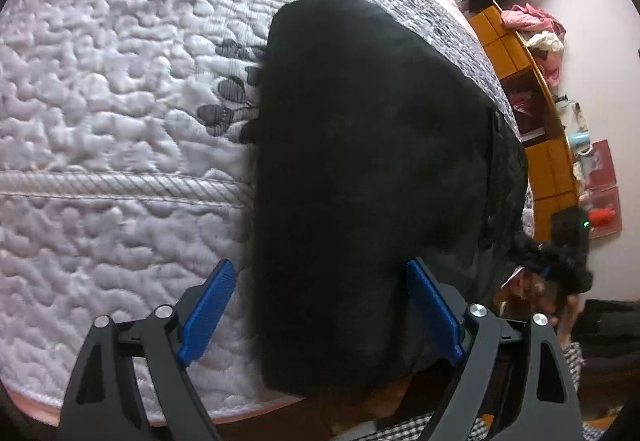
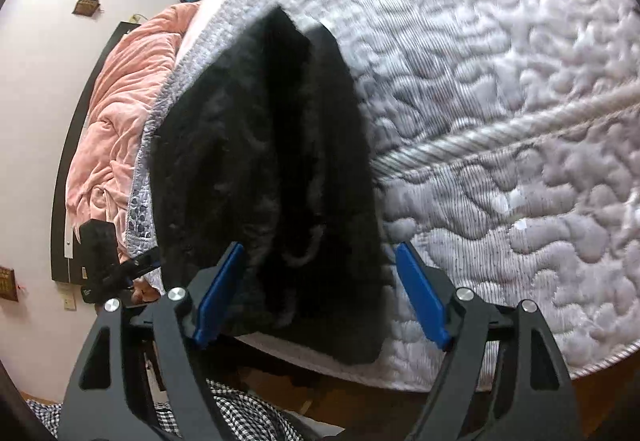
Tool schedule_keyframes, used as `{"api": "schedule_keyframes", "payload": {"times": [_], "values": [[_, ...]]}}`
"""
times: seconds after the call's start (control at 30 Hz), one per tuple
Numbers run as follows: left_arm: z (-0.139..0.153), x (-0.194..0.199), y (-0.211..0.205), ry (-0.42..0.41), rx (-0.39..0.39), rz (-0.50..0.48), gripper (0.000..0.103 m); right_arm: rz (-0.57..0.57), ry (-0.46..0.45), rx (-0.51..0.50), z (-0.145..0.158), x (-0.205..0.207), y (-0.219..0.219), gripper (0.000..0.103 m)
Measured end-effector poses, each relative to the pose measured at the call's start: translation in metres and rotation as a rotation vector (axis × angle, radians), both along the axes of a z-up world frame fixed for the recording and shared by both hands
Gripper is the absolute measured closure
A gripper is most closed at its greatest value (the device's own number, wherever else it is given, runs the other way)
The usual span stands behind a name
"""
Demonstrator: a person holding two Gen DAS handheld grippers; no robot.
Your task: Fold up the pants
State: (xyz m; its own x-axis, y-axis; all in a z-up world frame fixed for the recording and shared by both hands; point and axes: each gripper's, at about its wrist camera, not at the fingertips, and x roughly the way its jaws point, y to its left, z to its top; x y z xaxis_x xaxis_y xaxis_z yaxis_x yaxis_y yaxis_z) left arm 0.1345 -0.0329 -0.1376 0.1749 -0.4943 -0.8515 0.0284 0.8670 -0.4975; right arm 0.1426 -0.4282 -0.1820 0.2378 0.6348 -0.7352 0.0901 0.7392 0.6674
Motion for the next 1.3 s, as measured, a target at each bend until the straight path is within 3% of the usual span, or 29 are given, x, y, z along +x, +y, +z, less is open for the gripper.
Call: {"api": "schedule_keyframes", "payload": {"times": [0.13, 0.37, 0.43, 0.53, 0.67, 0.7, 0.83, 0.87, 0.93, 1.0, 1.13, 1.3], "values": [[-0.010, 0.010, -0.004, 0.032, -0.082, -0.018, 0.014, 0.013, 0.007, 0.081, -0.012, 0.005, 0.002, 0.022], [-0.023, 0.020, -0.007, 0.083, -0.157, -0.042, 0.012, 0.054, 0.029, 0.185, -0.030, 0.012, 0.013, 0.022], [-0.029, 0.023, -0.006, 0.095, -0.180, -0.069, 0.006, 0.051, 0.017, 0.238, -0.033, 0.015, 0.010, 0.022], [-0.054, 0.029, 0.002, 0.161, -0.279, -0.046, 0.003, 0.029, 0.020, 0.326, -0.041, 0.012, -0.002, 0.022], [-0.053, 0.027, 0.003, 0.146, -0.295, -0.048, 0.003, 0.014, 0.021, 0.365, -0.043, 0.013, -0.006, 0.031], [-0.051, 0.026, 0.003, 0.144, -0.291, -0.044, 0.005, 0.016, 0.018, 0.360, -0.042, 0.013, -0.005, 0.037], [-0.040, 0.018, -0.004, 0.136, -0.265, -0.023, 0.027, 0.023, -0.018, 0.332, -0.030, 0.009, -0.001, 0.059], [-0.037, 0.017, -0.003, 0.126, -0.262, -0.018, 0.032, 0.023, -0.039, 0.323, -0.024, 0.006, 0.002, 0.061], [-0.030, 0.013, 0.001, 0.102, -0.290, 0.001, 0.054, 0.030, -0.075, 0.294, -0.014, 0.002, 0.010, 0.065], [-0.024, 0.010, 0.004, 0.082, -0.322, 0.030, 0.063, 0.034, -0.106, 0.264, -0.004, -0.001, 0.016, 0.067], [-0.014, 0.007, 0.008, 0.033, -0.336, 0.071, 0.073, 0.045, -0.183, 0.224, 0.028, 0.000, 0.029, 0.069], [0.021, 0.027, 0.015, -0.083, -0.351, 0.096, 0.073, 0.079, -0.271, 0.168, 0.079, 0.021, 0.043, 0.069]]}}
